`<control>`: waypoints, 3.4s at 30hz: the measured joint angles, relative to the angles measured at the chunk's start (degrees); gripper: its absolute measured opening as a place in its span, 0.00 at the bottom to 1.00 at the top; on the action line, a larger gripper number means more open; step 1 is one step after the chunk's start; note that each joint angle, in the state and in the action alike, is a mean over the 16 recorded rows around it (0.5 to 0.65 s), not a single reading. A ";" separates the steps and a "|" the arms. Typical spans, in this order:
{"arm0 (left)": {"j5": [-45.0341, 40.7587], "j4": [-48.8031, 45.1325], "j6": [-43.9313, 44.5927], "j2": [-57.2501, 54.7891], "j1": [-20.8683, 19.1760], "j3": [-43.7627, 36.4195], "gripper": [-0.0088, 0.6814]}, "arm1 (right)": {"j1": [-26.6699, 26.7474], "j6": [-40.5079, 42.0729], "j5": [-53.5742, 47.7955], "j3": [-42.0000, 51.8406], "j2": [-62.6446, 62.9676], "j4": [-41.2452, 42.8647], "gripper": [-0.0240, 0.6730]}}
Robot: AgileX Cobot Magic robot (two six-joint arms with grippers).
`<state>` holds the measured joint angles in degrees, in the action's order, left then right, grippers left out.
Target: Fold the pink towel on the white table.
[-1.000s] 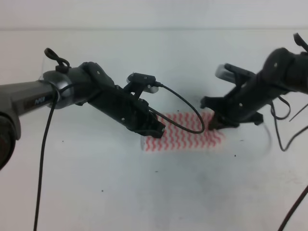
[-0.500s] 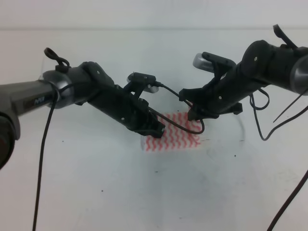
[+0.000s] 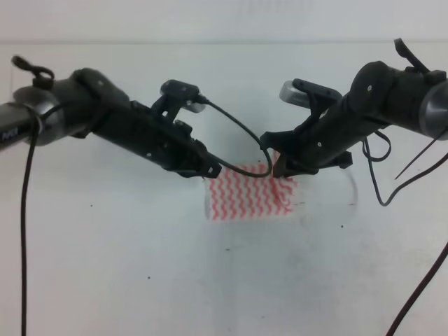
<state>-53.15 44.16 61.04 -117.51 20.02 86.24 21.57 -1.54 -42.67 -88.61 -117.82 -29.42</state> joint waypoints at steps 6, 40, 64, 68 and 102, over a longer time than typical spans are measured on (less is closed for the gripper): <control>-2.62 3.59 3.88 -1.03 -1.47 -1.67 0.00 | -0.01 0.00 -0.17 -0.01 0.05 0.17 0.02; -10.84 2.78 -0.17 -5.27 -1.98 0.63 0.00 | 0.00 0.02 -0.19 0.00 0.00 0.56 0.02; -4.76 4.30 3.86 -3.18 -2.13 0.75 0.00 | -0.02 0.03 -0.25 -0.01 0.08 0.56 0.02; -4.13 8.37 8.87 -2.74 -2.82 0.38 0.00 | -0.03 0.04 -0.41 -0.02 0.13 0.58 0.02; 1.13 25.25 28.38 -4.47 -4.82 -9.59 0.00 | -0.07 0.00 -1.25 -0.03 0.28 0.63 0.02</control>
<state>-52.02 69.41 89.42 -121.98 15.20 76.65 21.51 -1.54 -43.92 -88.64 -117.55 -28.79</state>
